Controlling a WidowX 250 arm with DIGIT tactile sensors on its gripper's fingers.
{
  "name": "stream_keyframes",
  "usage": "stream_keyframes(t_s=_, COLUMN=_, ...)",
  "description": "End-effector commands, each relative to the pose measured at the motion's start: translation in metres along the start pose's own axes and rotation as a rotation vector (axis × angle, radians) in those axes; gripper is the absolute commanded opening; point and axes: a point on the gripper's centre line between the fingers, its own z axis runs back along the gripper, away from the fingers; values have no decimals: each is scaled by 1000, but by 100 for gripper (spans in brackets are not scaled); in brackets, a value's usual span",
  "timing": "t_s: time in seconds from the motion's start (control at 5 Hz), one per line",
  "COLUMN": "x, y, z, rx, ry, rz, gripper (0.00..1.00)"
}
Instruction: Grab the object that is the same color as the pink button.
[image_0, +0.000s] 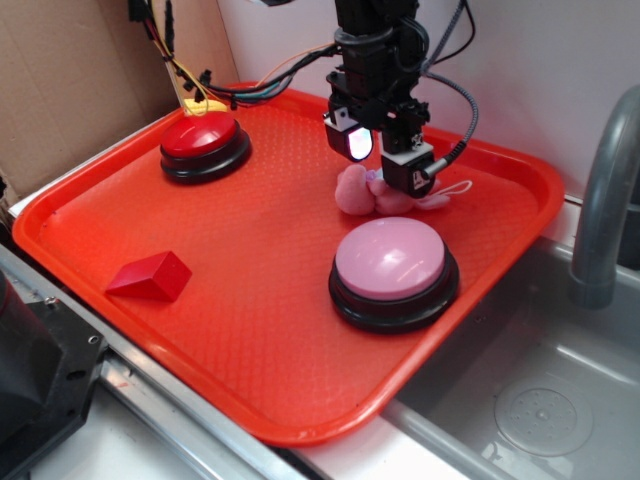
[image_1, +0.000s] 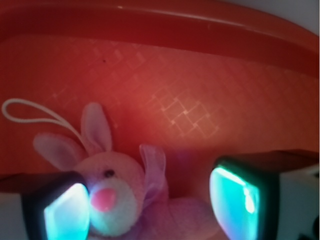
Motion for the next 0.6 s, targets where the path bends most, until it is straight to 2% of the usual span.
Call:
stream_keyframes(t_s=0.0, x=-7, y=-26, z=-2, rx=-68, ry=15, rz=-61, gripper=100)
stream_keyframes(t_s=0.2, x=-12, y=-28, z=-4, rx=-55, ry=10, rz=-38, gripper=59)
stream_keyframes(t_s=0.4, x=-10, y=-24, z=-1, rx=-67, ry=0, rz=-20, gripper=0)
